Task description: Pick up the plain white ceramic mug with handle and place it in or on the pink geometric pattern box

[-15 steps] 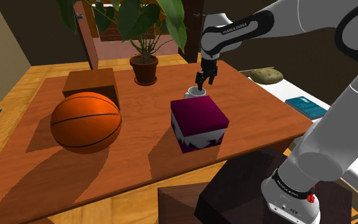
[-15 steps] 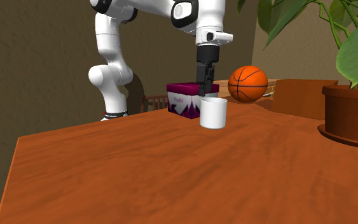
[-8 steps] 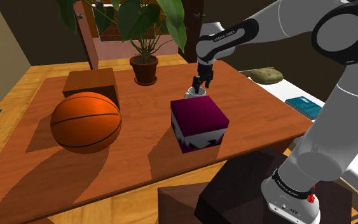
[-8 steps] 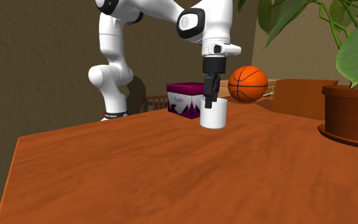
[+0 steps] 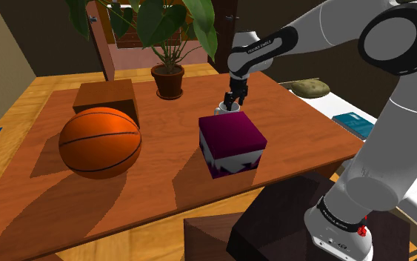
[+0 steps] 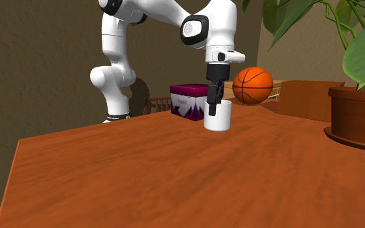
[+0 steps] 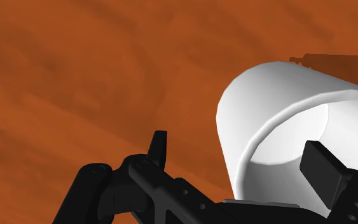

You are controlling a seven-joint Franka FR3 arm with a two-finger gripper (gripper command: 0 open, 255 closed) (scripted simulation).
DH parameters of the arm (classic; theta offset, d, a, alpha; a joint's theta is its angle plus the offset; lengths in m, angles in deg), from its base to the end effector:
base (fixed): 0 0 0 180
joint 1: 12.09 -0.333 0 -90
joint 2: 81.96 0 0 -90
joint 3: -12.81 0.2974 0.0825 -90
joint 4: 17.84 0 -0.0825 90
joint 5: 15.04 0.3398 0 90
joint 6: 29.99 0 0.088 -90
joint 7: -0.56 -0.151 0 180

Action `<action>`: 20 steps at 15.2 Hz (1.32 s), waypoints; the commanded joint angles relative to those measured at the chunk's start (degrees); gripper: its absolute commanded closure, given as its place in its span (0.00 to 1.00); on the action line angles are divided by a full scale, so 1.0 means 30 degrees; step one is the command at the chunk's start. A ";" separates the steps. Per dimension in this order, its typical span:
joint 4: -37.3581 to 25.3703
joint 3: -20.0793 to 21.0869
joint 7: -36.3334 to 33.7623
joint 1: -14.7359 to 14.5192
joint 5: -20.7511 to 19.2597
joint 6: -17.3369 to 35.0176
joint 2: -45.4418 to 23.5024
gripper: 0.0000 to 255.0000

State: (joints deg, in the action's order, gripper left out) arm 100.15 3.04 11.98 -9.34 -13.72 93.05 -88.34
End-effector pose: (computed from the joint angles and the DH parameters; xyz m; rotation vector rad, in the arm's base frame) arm 0.5146 -0.1117 0.3435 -3.1363 0.0488 0.0329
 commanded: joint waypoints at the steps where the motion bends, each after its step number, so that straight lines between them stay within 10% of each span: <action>1: 0.0001 0.0000 0.0001 0.0000 0.0001 0.0005 -0.0002 0.00; 2: 0.0001 0.0000 0.0000 0.0000 0.0000 0.0003 -0.0001 0.00; 3: 0.0001 0.0000 0.0000 0.0000 0.0000 0.0003 -0.0001 1.00; 20: -0.1117 -0.0013 -0.0127 -0.0028 -0.0181 -0.1928 0.0825 1.00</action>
State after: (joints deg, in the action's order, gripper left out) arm 97.04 2.98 11.72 -9.38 -14.15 88.04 -86.41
